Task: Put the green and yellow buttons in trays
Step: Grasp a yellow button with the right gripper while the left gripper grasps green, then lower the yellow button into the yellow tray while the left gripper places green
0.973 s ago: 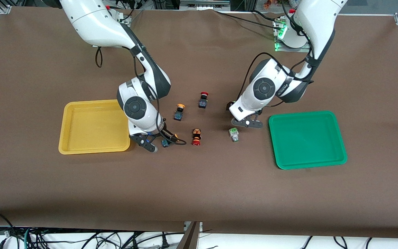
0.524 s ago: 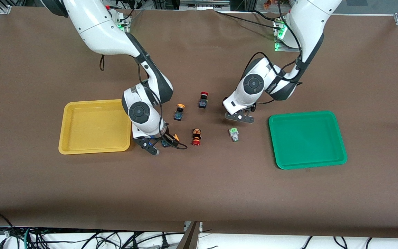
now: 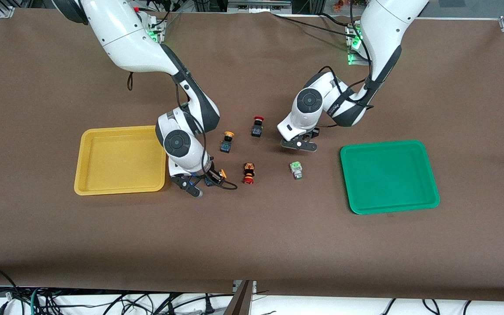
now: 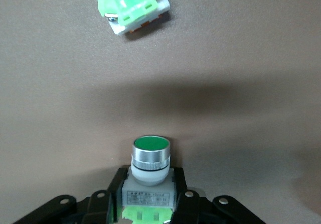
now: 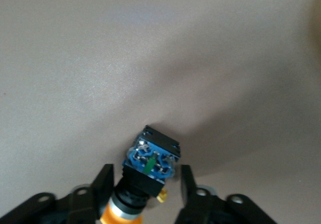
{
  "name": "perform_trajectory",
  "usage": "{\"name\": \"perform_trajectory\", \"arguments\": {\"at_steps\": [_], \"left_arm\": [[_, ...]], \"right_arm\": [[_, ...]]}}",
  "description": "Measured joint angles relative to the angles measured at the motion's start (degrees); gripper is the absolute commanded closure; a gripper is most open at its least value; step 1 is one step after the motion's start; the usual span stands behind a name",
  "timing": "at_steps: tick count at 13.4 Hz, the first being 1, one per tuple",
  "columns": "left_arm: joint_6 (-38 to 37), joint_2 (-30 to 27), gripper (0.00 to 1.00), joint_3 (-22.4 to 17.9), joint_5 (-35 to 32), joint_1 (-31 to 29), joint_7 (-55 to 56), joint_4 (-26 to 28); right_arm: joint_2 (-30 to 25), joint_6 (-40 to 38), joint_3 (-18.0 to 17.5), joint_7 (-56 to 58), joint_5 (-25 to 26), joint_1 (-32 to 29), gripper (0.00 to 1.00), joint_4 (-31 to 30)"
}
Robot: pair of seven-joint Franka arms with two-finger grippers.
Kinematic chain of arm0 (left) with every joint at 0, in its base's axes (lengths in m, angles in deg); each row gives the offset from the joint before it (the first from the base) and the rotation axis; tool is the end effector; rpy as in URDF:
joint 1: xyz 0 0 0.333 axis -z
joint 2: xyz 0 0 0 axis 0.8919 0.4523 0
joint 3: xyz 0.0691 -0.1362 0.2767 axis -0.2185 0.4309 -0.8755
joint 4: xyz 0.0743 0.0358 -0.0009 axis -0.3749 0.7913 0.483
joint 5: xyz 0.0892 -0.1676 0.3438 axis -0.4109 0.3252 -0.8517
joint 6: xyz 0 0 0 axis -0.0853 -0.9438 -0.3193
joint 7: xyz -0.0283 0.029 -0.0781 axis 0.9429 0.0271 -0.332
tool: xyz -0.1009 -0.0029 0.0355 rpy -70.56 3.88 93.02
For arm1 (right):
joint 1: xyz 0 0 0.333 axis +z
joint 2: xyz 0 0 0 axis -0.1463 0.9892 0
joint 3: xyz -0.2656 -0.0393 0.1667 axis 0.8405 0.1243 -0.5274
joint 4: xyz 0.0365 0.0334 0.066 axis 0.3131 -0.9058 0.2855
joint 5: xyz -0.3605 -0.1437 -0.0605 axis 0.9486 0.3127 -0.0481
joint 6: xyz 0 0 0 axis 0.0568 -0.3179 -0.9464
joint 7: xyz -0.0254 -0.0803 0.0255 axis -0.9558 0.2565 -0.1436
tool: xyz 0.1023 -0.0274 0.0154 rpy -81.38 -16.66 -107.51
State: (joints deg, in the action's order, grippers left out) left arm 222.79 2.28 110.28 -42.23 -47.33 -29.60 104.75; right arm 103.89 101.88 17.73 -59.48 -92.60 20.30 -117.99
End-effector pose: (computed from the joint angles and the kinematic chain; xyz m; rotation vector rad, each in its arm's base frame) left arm 0.4593 -0.3514 0.1760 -3.0962 0.2381 0.2164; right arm 0.6168 0.3616 0.1909 -2.9150 0.8612 0.0190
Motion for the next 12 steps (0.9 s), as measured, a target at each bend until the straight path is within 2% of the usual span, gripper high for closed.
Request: {"name": "perform_trajectory", "arguments": {"at_steps": [4,6,9,12], "left_arm": [[-0.4,-1.7,0.96,-0.2,0.0,-3.4,-2.6,-1.9],[-4.7,-4.2,0.95,-1.2,0.0,-7.4,-8.1,-4.5],[-6.8,-6.9,0.94,-6.5,0.0,-11.4,-16.2,-5.8],[-6.8,-7.2,0.90,-10.3,0.0,-14.6,-21.9,-5.7]], "right_arm": [[0.0,-0.2,0.4,2.6,0.0,-0.2,0.62,0.5],[-0.4,-2.9,0.6,5.4,0.0,-0.8,0.62,1.0],[-3.6,-9.8,1.4,17.4,0.0,-3.3,0.62,1.1],[-8.4,-13.5,4.0,30.8,-0.1,-6.5,0.60,-2.2]]}}
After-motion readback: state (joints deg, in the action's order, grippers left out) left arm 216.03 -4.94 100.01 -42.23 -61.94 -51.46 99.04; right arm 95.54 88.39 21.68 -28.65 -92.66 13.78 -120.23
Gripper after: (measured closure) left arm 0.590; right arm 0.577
